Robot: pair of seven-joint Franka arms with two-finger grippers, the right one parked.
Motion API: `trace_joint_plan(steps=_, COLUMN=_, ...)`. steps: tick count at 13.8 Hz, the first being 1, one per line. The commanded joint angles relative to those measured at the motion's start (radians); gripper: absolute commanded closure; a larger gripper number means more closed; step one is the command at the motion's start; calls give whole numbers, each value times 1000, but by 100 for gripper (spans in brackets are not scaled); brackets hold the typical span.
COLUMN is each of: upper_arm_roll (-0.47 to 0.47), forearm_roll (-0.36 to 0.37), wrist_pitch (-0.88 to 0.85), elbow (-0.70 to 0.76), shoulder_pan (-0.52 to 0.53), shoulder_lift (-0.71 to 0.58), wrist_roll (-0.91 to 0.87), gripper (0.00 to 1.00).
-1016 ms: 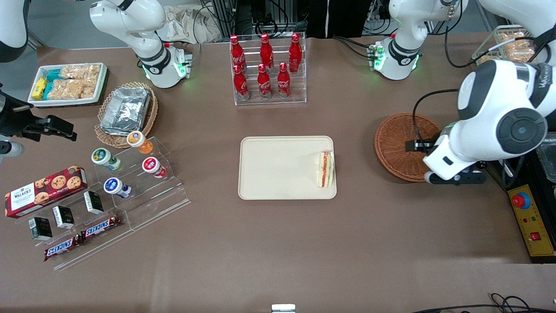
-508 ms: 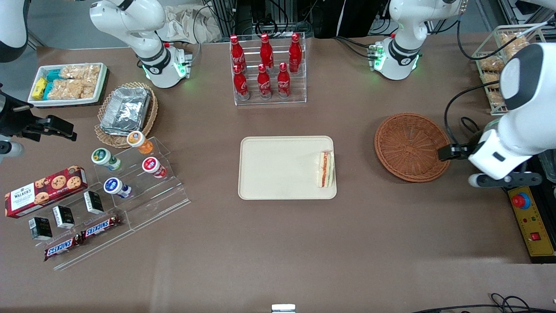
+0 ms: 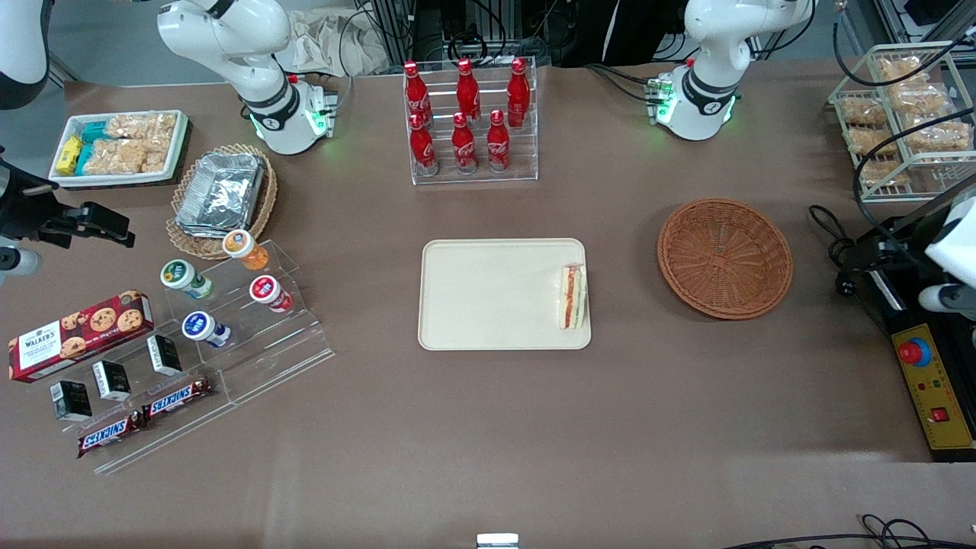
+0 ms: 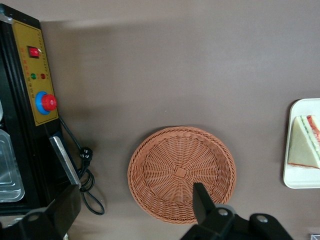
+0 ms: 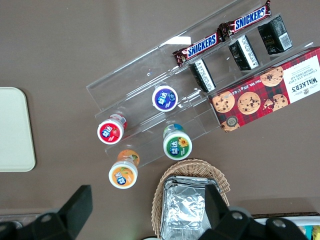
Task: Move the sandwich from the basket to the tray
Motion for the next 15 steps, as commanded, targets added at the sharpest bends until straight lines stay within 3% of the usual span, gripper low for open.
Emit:
trace_joint_plan(steps=1, upper_arm_roll=35, forearm_roll=-31, wrist_pitch=8, elbow=-45, shoulder_pan=-29, shoulder_lift=-69, wrist_roll=22, gripper=0)
trace_joint_plan(steps=3, upper_arm_roll=105, forearm_roll=-27, wrist_pitch=8, elbow=-54, shoulder_pan=-102, shoulder_lift=-85, wrist_roll=22, gripper=0)
trace_joint_plan(steps=15, upper_arm_roll=107, forearm_roll=-28, wrist_pitch=0, elbow=-53, shoulder_pan=-106, shoulder_lift=-77, wrist_roll=14, gripper=0)
